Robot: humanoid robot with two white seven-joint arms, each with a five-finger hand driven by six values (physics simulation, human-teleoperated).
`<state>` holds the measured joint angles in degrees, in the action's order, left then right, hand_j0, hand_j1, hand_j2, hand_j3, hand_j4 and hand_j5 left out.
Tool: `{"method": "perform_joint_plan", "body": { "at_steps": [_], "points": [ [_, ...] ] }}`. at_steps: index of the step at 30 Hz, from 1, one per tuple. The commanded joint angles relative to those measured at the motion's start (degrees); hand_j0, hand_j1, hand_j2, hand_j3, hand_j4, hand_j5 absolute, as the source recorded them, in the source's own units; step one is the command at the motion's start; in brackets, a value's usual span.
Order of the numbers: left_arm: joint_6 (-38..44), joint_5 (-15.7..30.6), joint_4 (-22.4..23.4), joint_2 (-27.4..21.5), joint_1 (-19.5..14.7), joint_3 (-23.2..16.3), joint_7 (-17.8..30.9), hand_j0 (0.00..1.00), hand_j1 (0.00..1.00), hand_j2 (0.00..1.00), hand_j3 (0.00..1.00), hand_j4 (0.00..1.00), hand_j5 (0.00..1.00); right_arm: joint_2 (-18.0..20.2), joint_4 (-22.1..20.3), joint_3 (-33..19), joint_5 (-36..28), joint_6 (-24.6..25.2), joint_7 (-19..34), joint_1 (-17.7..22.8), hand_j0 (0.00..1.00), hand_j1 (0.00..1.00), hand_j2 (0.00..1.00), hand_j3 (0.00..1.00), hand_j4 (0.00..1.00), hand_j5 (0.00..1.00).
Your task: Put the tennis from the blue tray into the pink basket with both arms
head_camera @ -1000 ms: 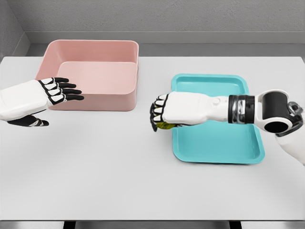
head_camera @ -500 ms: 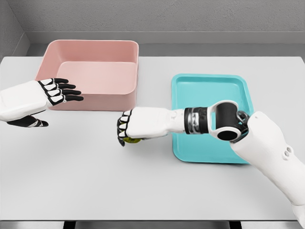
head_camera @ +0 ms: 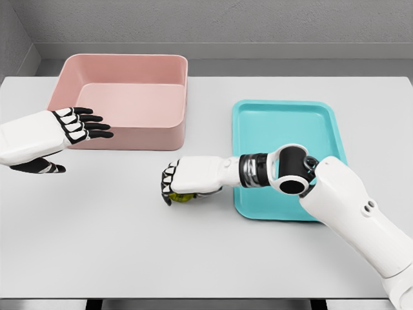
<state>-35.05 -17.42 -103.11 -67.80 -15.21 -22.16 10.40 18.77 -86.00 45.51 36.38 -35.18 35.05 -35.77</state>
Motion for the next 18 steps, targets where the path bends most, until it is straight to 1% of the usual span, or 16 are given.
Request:
{"method": "perform_joint_plan", "body": {
  "at_steps": [1,5,7,8,10,12,13,18],
  "points": [
    [0.1,0.4,0.0,-0.1,0.0,0.0,0.0,1.00,1.00,1.00,1.00,1.00,1.00,0.0,0.3,0.0,-0.2,0.2,-0.1,0.0,0.52,0.52,0.52,0.52,0.52,0.52],
    [0.1,0.4,0.0,0.0,0.0,0.0,0.0,1.00,1.00,1.00,1.00,1.00,1.00,-0.1,0.3,0.0,-0.1,0.2,-0.1,0.0,0.52,0.52,0.52,0.52,0.52,0.52],
    [0.1,0.4,-0.1,0.0,0.0,0.0,0.0,1.00,1.00,1.00,1.00,1.00,1.00,0.0,0.4,0.0,-0.1,0.2,-0.1,0.0,0.57,0.57,0.57,0.57,0.57,0.57],
    [0.1,0.4,-0.1,0.0,0.1,0.0,0.0,1.00,1.00,1.00,1.00,1.00,1.00,0.0,0.3,0.0,-0.1,0.2,-0.1,0.0,0.63,0.63,0.63,0.63,0.63,0.63],
    [0.1,0.4,0.0,-0.1,0.1,-0.1,0.0,1.00,1.00,1.00,1.00,1.00,1.00,0.0,0.2,0.0,-0.2,0.2,-0.1,0.1,0.84,0.84,0.84,0.84,0.84,0.84],
    [0.1,0.4,-0.1,-0.1,0.0,-0.1,0.0,1.00,1.00,1.00,1.00,1.00,1.00,0.0,0.2,0.0,-0.2,0.2,-0.1,0.2,0.96,0.96,0.96,0.96,0.96,0.96],
    [0.1,0.4,-0.1,-0.1,0.0,-0.1,0.0,1.00,1.00,1.00,1.00,1.00,1.00,0.0,0.2,0.0,-0.2,0.2,-0.1,0.3,0.99,0.99,0.99,0.99,0.99,0.99],
    [0.1,0.4,0.0,-0.1,0.1,-0.1,0.0,1.00,1.00,1.00,1.00,1.00,1.00,0.0,0.2,-0.3,-0.3,0.2,-0.1,0.4,1.00,1.00,1.00,1.00,1.00,1.00]
  ]
}}
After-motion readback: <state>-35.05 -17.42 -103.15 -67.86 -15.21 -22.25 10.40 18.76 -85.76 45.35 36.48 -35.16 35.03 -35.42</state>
